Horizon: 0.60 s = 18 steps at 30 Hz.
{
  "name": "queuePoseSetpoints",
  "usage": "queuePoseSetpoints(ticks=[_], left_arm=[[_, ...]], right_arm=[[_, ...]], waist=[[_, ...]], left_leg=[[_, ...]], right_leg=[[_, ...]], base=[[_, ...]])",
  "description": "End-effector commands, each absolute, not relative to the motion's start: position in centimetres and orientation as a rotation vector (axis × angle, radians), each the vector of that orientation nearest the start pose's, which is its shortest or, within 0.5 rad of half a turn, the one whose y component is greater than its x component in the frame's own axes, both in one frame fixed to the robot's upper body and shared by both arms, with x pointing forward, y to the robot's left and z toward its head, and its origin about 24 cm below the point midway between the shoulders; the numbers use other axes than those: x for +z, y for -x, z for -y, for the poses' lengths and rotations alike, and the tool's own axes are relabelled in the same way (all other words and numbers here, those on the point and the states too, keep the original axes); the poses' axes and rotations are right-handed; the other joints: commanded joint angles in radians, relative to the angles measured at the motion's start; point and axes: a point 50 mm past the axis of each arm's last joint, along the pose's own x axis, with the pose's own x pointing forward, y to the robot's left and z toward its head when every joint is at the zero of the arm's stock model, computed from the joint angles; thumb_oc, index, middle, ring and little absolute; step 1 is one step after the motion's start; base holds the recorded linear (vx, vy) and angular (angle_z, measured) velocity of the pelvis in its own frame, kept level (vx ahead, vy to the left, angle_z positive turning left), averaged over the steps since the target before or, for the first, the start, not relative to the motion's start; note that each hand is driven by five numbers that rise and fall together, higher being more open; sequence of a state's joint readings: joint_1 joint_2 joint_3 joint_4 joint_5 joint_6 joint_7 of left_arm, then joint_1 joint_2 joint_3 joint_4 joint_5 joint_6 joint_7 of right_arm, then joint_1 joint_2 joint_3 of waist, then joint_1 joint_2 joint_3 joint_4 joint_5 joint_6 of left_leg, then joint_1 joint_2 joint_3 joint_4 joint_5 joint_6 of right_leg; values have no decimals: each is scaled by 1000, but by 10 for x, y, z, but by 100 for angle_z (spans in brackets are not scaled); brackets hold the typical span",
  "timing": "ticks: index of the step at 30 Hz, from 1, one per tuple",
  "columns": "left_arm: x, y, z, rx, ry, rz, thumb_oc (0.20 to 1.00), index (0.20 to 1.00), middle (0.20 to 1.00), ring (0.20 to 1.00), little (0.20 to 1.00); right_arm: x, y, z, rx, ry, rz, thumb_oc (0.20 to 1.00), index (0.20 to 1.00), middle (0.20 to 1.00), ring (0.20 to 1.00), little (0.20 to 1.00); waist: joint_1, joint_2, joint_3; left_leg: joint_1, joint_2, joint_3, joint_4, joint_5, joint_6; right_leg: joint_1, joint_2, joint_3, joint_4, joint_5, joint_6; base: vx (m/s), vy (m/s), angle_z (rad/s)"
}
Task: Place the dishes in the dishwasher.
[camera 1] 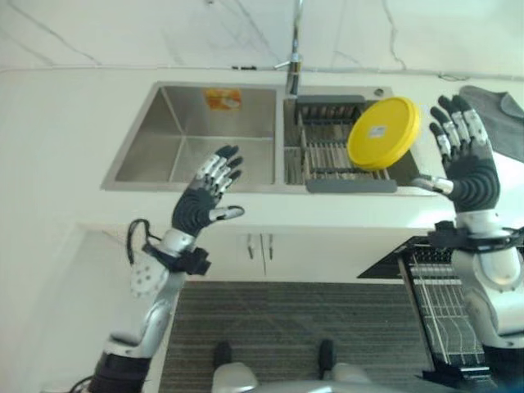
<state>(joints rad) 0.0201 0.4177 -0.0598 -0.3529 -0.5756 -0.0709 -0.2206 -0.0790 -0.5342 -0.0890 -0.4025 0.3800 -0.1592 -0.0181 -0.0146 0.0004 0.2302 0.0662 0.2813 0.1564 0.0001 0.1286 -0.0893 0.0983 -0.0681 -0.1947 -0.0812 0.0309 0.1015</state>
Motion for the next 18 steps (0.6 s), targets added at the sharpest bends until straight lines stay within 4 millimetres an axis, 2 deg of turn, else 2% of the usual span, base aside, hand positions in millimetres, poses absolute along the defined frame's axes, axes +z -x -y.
queuePoseSetpoints(ticks=[1,2,4,5,7,9,10,14,18], left_arm=[[161,-229,-184,-414,129,508,1000,1000,1000,1000,1000],[158,-225,-185,-404,129,505,1000,1000,1000,1000,1000],[156,-224,-184,-408,132,503,1000,1000,1000,1000,1000],[155,-224,-185,-412,133,507,1000,1000,1000,1000,1000],[155,-223,-184,-419,138,519,1000,1000,1000,1000,1000],[157,-223,-182,-429,123,540,1000,1000,1000,1000,1000],[158,-224,-180,-433,110,556,1000,1000,1000,1000,1000],[163,-225,-178,-439,97,608,1000,1000,1000,1000,1000],[181,-227,-178,-427,41,699,1000,1000,1000,1000,1000]], right_arm=[[219,-227,207,209,140,769,1000,1000,1000,1000,1000],[220,-225,207,222,136,783,1000,1000,1000,1000,1000],[219,-226,205,238,145,782,1000,1000,1000,1000,1000],[219,-228,203,239,177,781,1000,1000,1000,1000,1000],[220,-230,203,225,182,787,1000,1000,1000,1000,1000],[219,-231,206,232,128,771,1000,1000,1000,1000,1000],[217,-230,207,236,107,772,1000,1000,1000,1000,1000],[211,-226,212,171,102,763,1000,1000,1000,1000,1000],[201,-225,218,87,67,717,1000,1000,1000,1000,1000]], waist=[[-3,-56,-35],[0,-54,-28],[0,-45,-22],[2,-37,-21],[5,-18,-23],[8,3,-25],[11,5,-25],[7,1,-51],[5,-27,-58]], left_leg=[[1,-33,-4,201,-183,-36],[-49,-55,-18,298,-192,-31],[-79,-69,3,298,-192,-24],[-77,-86,9,237,-197,-18],[-55,-99,23,91,-167,-22],[-34,-85,30,-66,-75,-49],[-50,-78,29,-77,-56,-59],[-37,-101,10,-87,-90,-44],[-6,-144,-4,-87,-138,-15]], right_leg=[[-67,-74,45,-4,30,21],[-58,-71,37,-6,24,6],[-45,-67,23,-6,12,0],[-43,-69,18,-6,7,6],[-40,-70,8,-6,1,21],[-25,-69,-9,-6,-15,31],[-14,-70,-18,-6,-23,32],[13,-105,-40,-6,-37,56],[28,-156,-57,11,-18,101]], base=[[165,-253,-4],[169,-207,-6],[168,-77,14],[151,73,34],[146,149,27],[136,215,28],[113,218,27],[155,394,11],[145,378,24]])
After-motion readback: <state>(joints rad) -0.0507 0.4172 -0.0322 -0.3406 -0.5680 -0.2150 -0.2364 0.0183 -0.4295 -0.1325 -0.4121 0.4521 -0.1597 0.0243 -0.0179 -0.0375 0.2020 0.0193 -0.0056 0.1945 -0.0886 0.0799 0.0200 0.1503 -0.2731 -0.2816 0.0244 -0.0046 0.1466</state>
